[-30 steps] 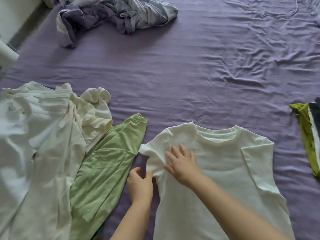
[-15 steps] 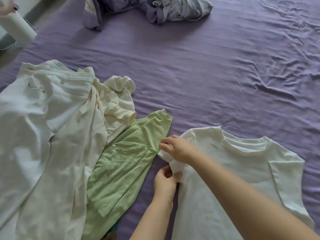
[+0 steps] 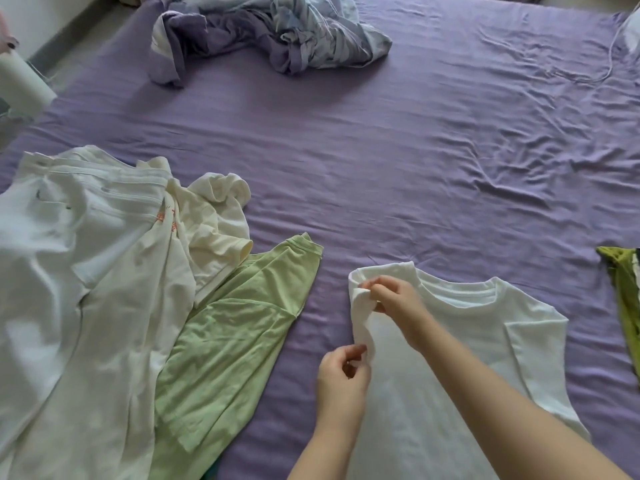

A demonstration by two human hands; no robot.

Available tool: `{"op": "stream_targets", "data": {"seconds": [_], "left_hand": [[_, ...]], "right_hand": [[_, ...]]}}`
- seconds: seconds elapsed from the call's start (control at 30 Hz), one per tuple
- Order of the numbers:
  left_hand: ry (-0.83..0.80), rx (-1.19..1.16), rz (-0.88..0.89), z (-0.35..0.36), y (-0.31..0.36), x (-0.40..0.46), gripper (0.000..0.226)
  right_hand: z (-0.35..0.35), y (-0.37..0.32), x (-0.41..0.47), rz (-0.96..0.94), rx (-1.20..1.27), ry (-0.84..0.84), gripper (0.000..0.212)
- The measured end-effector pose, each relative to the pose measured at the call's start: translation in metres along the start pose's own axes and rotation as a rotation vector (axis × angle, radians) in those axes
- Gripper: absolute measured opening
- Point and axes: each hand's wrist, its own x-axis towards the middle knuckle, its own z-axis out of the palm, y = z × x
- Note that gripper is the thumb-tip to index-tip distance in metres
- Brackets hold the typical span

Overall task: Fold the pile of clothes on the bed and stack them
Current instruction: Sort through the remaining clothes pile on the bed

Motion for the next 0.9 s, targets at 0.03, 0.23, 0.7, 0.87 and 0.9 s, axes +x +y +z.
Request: {"op": "stream_targets", "data": {"seconds": [0.03, 0.23, 0.7, 0.87, 0.9], "left_hand": [[-0.039, 0.05, 0.026, 0.006, 0.0, -0.003, 0.022], [-0.038, 0.574, 0.289, 0.021, -0.013, -0.011, 0.033], [-0.198, 0.848, 0.164, -0.021, -0.07, -0.039, 0.081], [-0.151, 0.532, -0.11, -0.04, -0.105, -0.091, 0.052], [-0.151, 0.515, -0.161, -0.043, -0.114, -0.104, 0.043]], "right_hand": [[-0.015, 0.004, -0.005, 0.048, 0.101, 0.041, 0.017], [-0.045, 0.045, -0.027, -0.143, -0.558, 0.307, 0.02], [-0.006, 0.107, -0.093, -0.223, -1.152, -0.048, 0.046], [-0.014, 0.15, -0.173, -0.321, -1.008, -0.113, 0.045], [-0.016, 0.16, -0.189, -0.363, -1.01, -0.113, 0.041]]}}
